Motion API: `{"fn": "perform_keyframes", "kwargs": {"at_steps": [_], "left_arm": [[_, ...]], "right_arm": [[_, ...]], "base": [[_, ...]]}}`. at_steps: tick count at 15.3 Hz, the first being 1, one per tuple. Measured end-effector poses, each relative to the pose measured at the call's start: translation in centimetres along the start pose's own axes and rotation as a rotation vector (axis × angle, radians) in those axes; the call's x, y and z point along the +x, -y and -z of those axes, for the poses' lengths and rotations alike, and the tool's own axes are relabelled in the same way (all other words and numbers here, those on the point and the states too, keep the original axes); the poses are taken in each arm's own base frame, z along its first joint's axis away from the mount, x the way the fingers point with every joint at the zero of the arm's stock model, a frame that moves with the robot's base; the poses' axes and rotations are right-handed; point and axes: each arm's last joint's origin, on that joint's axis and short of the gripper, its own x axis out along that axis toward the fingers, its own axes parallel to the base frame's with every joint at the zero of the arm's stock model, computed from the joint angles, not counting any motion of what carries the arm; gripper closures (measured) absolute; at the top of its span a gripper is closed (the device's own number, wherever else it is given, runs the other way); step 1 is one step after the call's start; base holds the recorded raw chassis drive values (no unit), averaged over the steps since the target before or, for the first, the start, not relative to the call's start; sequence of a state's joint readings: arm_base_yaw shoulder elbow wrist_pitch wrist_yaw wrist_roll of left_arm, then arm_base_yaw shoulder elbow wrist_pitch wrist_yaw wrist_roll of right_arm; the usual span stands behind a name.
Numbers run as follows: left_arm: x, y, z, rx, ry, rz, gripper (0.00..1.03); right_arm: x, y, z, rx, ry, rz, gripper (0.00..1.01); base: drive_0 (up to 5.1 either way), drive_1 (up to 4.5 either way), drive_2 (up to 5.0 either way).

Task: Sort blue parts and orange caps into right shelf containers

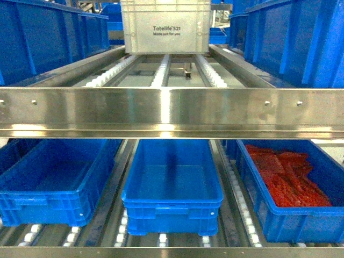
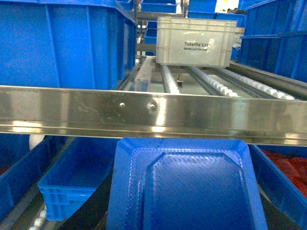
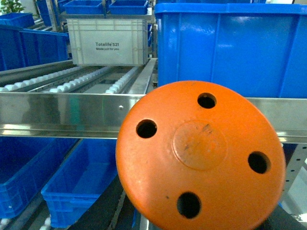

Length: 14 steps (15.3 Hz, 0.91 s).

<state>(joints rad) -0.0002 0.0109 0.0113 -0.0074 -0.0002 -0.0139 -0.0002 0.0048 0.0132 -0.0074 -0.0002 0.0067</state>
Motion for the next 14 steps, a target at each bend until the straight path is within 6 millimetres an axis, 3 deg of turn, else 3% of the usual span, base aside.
{"fn": "perform_keyframes", "kwargs": {"at_steps": [14], "left_arm": [[0.0, 0.0, 0.0, 0.0, 0.0, 0.0, 0.62]], "right_arm": [[0.0, 0.0, 0.0, 0.0, 0.0, 0.0, 0.58]], "base": [[-4.9, 2.58, 2.4]]}}
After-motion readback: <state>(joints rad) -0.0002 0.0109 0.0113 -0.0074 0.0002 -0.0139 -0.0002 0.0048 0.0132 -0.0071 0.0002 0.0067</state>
